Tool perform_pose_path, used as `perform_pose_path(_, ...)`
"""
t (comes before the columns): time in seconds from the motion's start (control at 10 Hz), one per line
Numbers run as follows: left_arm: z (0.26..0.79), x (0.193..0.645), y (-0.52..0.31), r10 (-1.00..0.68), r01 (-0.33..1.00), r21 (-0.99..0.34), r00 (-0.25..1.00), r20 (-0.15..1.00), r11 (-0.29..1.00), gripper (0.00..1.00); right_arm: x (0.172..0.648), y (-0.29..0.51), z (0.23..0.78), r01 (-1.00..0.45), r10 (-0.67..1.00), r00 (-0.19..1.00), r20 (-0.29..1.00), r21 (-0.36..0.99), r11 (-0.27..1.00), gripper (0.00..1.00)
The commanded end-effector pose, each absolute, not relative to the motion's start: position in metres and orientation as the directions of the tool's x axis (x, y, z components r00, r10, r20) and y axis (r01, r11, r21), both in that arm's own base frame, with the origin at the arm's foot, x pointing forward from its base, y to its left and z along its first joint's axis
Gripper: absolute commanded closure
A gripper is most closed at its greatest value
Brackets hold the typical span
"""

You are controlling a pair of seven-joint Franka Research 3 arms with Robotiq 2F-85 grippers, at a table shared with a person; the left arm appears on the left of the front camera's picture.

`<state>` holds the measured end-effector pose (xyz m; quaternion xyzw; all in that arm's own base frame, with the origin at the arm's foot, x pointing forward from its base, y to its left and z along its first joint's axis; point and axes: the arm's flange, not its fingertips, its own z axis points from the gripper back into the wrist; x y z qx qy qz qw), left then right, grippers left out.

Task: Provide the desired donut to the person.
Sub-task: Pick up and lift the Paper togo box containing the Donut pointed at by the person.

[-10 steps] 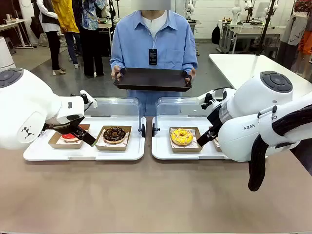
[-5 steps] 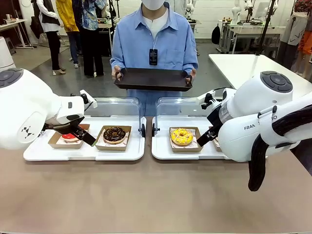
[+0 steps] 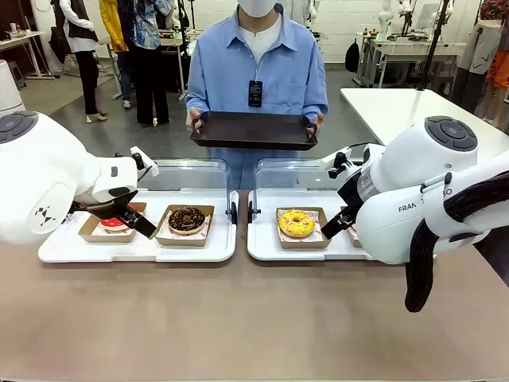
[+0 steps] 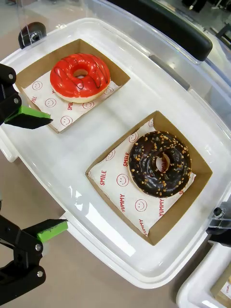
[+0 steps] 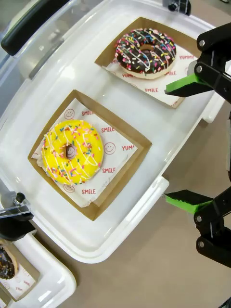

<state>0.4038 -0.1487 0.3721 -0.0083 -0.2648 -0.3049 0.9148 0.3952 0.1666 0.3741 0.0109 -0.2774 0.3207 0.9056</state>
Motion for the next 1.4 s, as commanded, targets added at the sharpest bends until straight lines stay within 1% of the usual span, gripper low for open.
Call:
perform_pose_path(0.0,0.372,0.404,-0.149,-0.553,0.562,0.146,0.674,0.49,0.814,0.0,0.395,0.167,0.374,-0.587,0.575,0.64,0.509,-0.158,0.794,0.0)
perform_pose_path(0.1,0.372,0.404,-0.149,-0.553,0.562,0.146,0.674,0.49,0.814,0.0,0.395,0.167,0.374,-0.587,0.575,0.64,0.509,-0.158,0.794,0.0)
perform_pose_path(0.3,0.433,0.366,-0.162,-0.608,0.575,0.226,0.656,0.447,0.786,0.0,0.342,0.168,0.429,-0.626,0.6,0.584,0.547,-0.168,0.762,0.0)
perform_pose_path(0.4,0.454,0.351,-0.165,-0.637,0.58,0.269,0.655,0.407,0.768,0.0,0.321,0.161,0.452,-0.635,0.601,0.598,0.531,-0.143,0.759,0.0)
perform_pose_path(0.5,0.47,0.338,-0.164,-0.651,0.576,0.305,0.656,0.381,0.758,0.0,0.301,0.153,0.47,-0.618,0.605,0.59,0.534,-0.184,0.765,0.0)
perform_pose_path(0.6,0.479,0.321,-0.162,-0.664,0.588,0.307,0.661,0.35,0.748,0.0,0.28,0.143,0.482,-0.615,0.626,0.587,0.514,-0.219,0.757,0.0)
perform_pose_path(0.8,0.496,0.279,-0.159,-0.679,0.61,0.302,0.628,0.379,0.733,0.0,0.239,0.127,0.495,-0.617,0.661,0.57,0.488,-0.278,0.736,0.0)
perform_pose_path(0.9,0.498,0.27,-0.156,-0.672,0.58,0.342,0.613,0.415,0.74,0.0,0.234,0.125,0.496,-0.622,0.665,0.557,0.497,-0.28,0.731,0.0)
perform_pose_path(1.0,0.503,0.308,-0.165,-0.686,0.611,0.313,0.634,0.356,0.727,0.0,0.298,0.155,0.532,-0.626,0.644,0.573,0.508,-0.236,0.743,0.0)
perform_pose_path(1.2,0.503,0.308,-0.165,-0.686,0.611,0.313,0.634,0.356,0.727,0.0,0.298,0.155,0.532,-0.626,0.644,0.573,0.508,-0.236,0.743,0.0)
perform_pose_path(1.3,0.515,0.296,-0.165,-0.691,0.613,0.32,0.623,0.367,0.723,0.0,0.28,0.149,0.547,-0.624,0.65,0.57,0.503,-0.249,0.74,0.0)
